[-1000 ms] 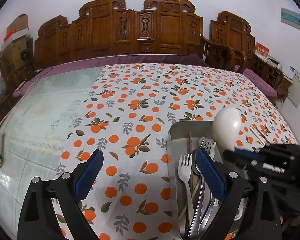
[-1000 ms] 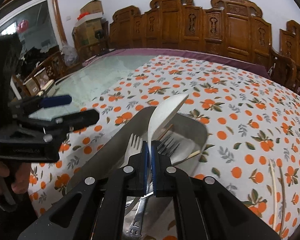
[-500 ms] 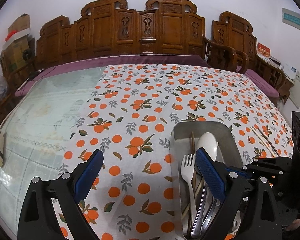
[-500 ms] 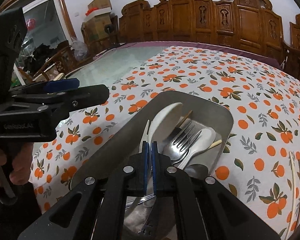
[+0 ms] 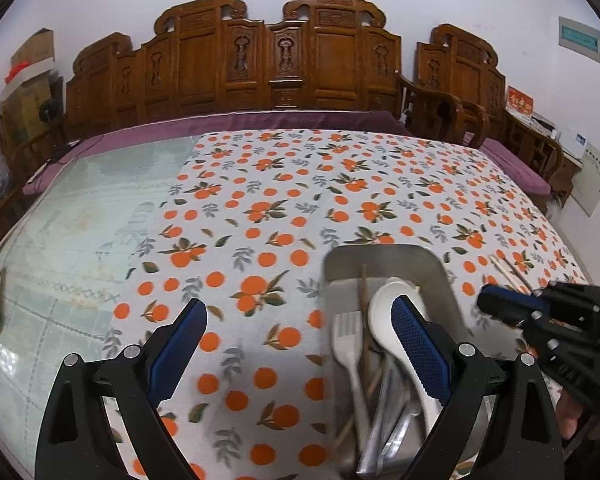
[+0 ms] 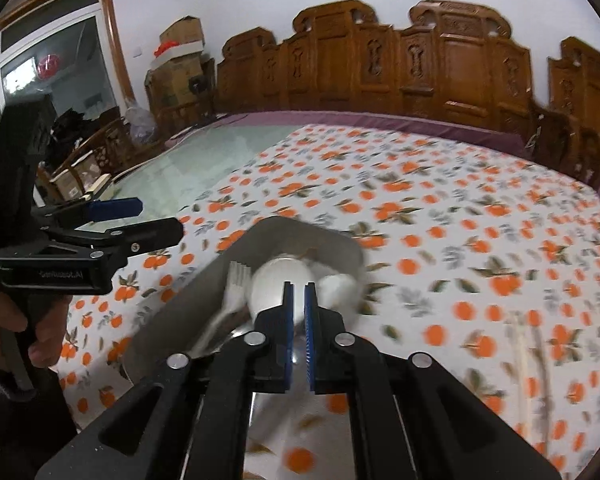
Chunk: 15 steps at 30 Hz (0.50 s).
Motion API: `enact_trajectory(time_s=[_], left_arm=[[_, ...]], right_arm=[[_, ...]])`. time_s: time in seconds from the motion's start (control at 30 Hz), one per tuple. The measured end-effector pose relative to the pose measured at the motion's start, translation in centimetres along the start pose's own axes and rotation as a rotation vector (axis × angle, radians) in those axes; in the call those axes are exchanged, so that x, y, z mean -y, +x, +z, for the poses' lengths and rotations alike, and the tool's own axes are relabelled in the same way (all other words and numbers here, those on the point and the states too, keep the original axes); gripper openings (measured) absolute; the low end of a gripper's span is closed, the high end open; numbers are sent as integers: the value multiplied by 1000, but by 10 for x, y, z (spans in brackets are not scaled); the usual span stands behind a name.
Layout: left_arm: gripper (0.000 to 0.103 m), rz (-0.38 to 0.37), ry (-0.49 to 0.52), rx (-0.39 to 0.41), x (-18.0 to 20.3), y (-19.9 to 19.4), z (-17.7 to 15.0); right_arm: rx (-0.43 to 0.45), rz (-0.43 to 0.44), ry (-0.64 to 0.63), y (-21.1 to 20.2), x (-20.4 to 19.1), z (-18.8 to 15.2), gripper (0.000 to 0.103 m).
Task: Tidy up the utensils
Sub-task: 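Grasp a wooden chopstick on the cloth with the right tool while the left tool grasps another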
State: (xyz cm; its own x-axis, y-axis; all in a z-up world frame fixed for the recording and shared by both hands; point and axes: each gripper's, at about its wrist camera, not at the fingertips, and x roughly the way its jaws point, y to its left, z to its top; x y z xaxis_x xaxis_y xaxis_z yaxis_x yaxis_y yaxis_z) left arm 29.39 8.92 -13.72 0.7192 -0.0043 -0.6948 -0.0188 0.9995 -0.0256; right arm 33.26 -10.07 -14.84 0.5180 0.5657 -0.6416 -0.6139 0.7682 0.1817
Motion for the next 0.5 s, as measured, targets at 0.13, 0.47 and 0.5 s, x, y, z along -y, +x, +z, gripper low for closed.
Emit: enact_trajectory(time_s=[0.13,0.47,0.5], left_arm=[[90,-23,6,1,17,1,-1],[90,-76,49,0,70,1,-7],[90,-81,56,-1,76,1,-8]], right_arm=[[17,-79,11,-25,33,-8,22],[-76,-270,81,-49,129,-45,22],[-90,-279,88,-48,136,-49,22]])
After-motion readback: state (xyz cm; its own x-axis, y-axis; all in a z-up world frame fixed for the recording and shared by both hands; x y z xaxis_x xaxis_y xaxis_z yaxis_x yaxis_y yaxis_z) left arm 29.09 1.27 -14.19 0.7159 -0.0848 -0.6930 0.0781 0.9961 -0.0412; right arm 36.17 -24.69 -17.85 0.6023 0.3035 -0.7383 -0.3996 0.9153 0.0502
